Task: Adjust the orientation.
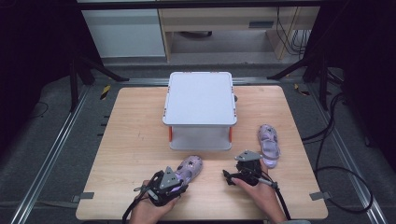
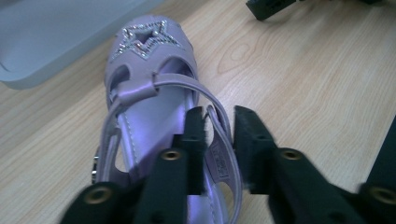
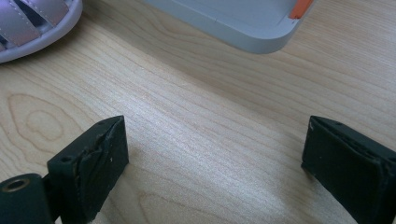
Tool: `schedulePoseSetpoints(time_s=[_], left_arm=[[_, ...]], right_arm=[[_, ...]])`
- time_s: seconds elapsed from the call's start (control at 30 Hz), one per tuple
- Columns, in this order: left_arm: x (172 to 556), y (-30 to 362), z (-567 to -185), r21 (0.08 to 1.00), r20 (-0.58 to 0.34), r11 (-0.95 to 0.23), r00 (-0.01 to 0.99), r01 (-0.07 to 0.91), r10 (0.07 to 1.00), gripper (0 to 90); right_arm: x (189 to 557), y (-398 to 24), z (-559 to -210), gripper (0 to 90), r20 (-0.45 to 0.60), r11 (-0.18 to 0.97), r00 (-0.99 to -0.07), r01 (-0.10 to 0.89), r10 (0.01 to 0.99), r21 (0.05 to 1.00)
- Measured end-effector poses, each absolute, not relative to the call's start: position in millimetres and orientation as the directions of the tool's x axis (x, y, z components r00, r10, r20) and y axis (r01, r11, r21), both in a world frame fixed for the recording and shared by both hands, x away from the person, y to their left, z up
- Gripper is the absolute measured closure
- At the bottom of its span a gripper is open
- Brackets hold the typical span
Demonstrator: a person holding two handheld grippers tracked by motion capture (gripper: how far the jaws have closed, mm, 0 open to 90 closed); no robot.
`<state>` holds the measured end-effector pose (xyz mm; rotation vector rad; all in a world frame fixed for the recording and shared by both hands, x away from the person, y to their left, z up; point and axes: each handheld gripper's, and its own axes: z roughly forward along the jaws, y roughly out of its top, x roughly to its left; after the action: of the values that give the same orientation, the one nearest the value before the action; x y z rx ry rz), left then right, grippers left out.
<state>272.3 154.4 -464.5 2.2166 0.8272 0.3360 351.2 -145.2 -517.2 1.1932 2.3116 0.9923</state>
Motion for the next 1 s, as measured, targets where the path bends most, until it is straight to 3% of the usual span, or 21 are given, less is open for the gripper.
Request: schedulePoseSetpoints(time_s=[0.1, 0.3, 0.6, 0.7, 0.8, 0.87, 0.93, 1.0], left_arm=[[269, 162, -455, 0.734, -0.017, -0.506, 0.757, 0.452, 0.653, 57.8], [271, 184, -433, 0.772, 0.032, -0.479, 0.726, 0.419, 0.686, 54.6], [294, 186, -457, 0.71, 0.028, -0.523, 0.724, 0.471, 0.689, 49.7], [301, 183, -467, 0.688, 0.013, -0.533, 0.725, 0.493, 0.688, 52.4], [305, 182, -471, 0.682, -0.001, -0.528, 0.724, 0.505, 0.69, 66.9], [306, 182, -468, 0.688, -0.001, -0.518, 0.714, 0.508, 0.7, 75.8], [306, 182, -466, 0.692, -0.008, -0.51, 0.711, 0.512, 0.703, 78.1], [304, 182, -456, 0.716, -0.003, -0.484, 0.696, 0.503, 0.718, 79.3]], right_arm=[[351, -145, -517, 7.2, 0.005, 0.399, -0.582, 0.564, 0.813, 0.723], [351, -145, -517, 7.2, 0.006, 0.399, -0.581, 0.565, 0.814, 0.722], [351, -145, -517, 7.2, 0.006, 0.399, -0.582, 0.565, 0.814, 0.722], [351, -145, -517, 7.3, 0.006, 0.398, -0.581, 0.565, 0.814, 0.722], [350, -145, -517, 9.9, 0.004, 0.401, -0.584, 0.562, 0.812, 0.723], [349, -145, -514, 16.7, 0.008, 0.405, -0.595, 0.557, 0.804, 0.725], [348, -145, -513, 16.9, 0.015, 0.398, -0.594, 0.558, 0.805, 0.729], [344, -149, -504, 23.7, 0.015, 0.378, -0.589, 0.538, 0.808, 0.753]])
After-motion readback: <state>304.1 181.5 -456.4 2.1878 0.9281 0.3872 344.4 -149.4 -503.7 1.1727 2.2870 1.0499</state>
